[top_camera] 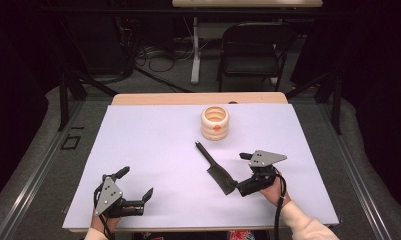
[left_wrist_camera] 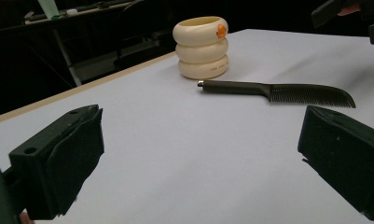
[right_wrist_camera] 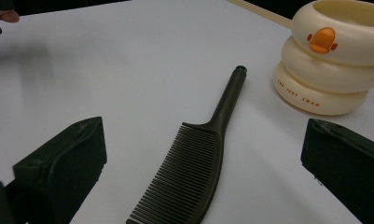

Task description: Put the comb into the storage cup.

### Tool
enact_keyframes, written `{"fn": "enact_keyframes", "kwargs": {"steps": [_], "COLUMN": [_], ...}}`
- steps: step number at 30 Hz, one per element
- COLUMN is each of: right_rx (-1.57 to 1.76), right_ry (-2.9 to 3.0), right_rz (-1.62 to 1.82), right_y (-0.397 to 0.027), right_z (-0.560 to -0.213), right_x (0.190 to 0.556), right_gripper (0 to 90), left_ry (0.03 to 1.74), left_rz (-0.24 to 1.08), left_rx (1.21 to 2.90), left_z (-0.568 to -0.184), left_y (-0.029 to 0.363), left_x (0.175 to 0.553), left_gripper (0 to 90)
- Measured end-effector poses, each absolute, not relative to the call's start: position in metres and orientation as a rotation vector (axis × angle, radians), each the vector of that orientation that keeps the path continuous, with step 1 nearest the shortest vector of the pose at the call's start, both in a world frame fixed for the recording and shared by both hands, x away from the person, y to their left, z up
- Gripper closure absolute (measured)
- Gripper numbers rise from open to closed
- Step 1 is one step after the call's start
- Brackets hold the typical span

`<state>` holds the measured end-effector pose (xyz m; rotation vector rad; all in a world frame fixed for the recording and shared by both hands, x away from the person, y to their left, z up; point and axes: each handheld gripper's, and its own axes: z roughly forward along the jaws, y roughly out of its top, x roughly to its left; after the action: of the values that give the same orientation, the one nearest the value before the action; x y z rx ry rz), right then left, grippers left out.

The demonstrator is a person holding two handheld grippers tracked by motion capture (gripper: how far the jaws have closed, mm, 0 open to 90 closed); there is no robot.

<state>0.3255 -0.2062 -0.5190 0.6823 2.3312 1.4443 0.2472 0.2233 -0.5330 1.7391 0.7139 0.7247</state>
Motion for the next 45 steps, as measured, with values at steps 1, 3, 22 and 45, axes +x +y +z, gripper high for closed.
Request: {"fn": "enact_keyframes", "kwargs": {"steps": [1, 3, 22, 45], "right_rx": [0.681, 0.68, 0.698, 0.714], "right_ry": [2.334, 2.338, 2.386, 2.42], "right_rz": [1.443, 1.445, 1.406, 1.389], "right_y": [-0.205, -0.204, -0.192, -0.176], "right_z": [-0.519, -0.518, -0.521, -0.522], "right_x": [0.327, 0.328, 0.349, 0.374], "right_gripper": [0.0, 0.0, 0.0, 0.0], "left_ry": [0.713, 0.713, 0.71, 0.712], "left_rz": [0.727, 0.725, 0.729, 0.728], "left_rx": [1.74, 1.74, 1.742, 1.741], "left_z": [-0.533, -0.533, -0.533, -0.533], "left_y": [0.223, 0.223, 0.223, 0.223], "left_x": [0.247, 0.247, 0.247, 0.247], "left_gripper": [0.3, 0.3, 0.3, 0.3]}}
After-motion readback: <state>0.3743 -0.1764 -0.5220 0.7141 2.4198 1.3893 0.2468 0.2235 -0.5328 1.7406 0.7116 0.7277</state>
